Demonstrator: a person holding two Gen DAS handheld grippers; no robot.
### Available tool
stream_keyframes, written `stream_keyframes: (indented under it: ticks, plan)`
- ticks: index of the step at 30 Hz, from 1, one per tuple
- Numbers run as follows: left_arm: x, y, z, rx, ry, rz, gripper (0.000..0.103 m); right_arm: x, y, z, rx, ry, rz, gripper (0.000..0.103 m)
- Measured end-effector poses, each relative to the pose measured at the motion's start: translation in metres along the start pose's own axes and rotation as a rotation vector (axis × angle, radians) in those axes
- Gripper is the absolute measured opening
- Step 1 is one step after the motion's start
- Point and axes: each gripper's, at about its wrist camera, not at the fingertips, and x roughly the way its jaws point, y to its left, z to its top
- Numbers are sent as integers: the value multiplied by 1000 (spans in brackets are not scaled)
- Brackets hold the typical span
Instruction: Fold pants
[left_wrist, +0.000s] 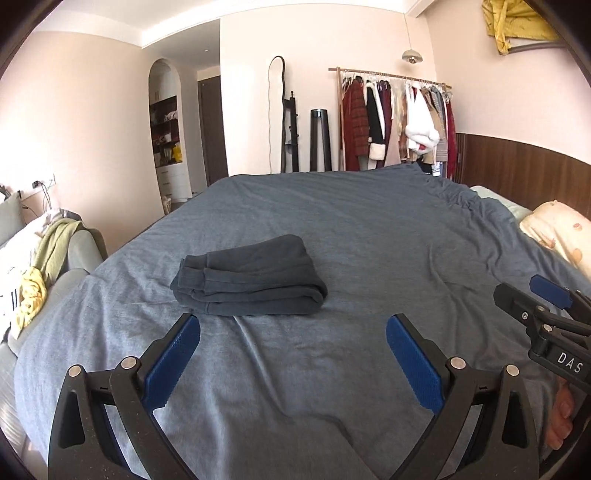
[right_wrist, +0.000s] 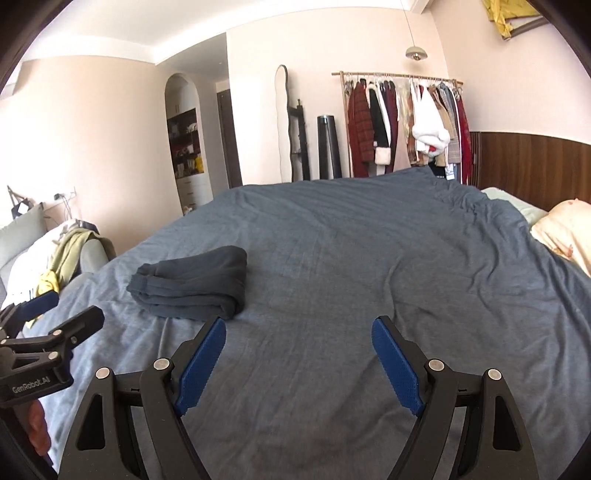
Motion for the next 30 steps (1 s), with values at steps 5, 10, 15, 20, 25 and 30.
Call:
stream_keyframes:
  ticks: [5,10,15,20,25,30]
  plan:
    - [-23,-5,-7,3,1,9,103,-25,0,-3,16,-11,7,82]
    - [-42,-8,-15,0,8,17,103,-48,0,-9,11,-21,8,82]
    - [-57,-12,-23,-20,10,11,103,-66,-2,-17,-7,-18,5,82]
    - [-68,-17,-26,-28,9,18,103,-80,-7,-23,-10,-17,-4,82]
    - [-74,-21,-26,-29,6,20,103,-91,-10,-26,-9,-25,-10,82]
    - [-78,-23,-26,-30,12,13,103,-97,-12,-27,-3,-31,-5,82]
